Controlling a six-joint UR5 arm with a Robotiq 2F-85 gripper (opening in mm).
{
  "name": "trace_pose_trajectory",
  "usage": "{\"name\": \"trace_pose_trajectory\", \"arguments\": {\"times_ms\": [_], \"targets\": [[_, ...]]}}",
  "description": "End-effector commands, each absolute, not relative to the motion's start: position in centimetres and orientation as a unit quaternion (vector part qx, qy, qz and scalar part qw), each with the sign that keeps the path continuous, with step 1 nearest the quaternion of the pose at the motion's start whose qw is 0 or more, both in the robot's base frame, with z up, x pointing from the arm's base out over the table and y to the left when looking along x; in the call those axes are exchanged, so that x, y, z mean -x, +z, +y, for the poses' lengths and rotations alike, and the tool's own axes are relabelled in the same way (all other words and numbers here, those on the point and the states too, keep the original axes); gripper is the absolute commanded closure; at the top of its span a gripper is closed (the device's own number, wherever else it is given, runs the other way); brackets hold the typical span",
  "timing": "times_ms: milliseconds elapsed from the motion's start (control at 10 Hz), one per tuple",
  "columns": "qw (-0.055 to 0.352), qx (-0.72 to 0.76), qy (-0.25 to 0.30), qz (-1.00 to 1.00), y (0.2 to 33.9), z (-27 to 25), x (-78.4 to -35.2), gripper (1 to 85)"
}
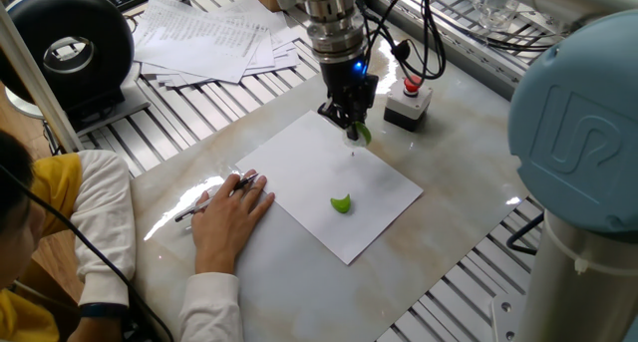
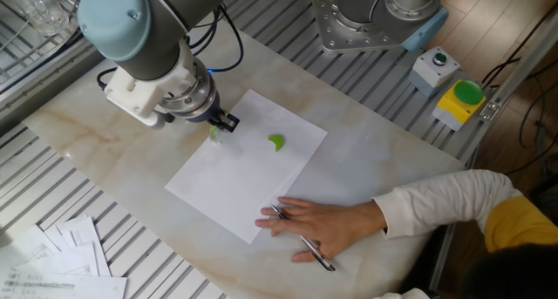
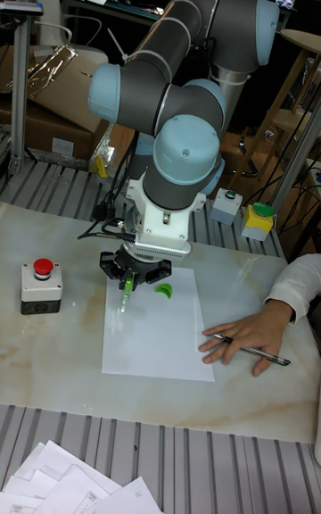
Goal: Use the correction tape on paper
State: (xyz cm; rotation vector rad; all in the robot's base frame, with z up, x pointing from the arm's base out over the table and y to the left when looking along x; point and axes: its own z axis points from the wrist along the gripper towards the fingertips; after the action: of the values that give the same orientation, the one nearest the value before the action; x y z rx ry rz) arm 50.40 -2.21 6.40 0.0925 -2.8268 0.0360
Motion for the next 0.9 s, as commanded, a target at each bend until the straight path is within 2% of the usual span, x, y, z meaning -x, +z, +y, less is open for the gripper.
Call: {"name": "trace_pose_trajectory", "arguments": {"times_ms": [0,800], "targets": [[0.145,-0.029,0.003,-0.989,5.8,-1.7,-51.0,84.7],[0.121,-0.028,0.002,-0.992,4.5,-2.0,-51.0,84.7]]}}
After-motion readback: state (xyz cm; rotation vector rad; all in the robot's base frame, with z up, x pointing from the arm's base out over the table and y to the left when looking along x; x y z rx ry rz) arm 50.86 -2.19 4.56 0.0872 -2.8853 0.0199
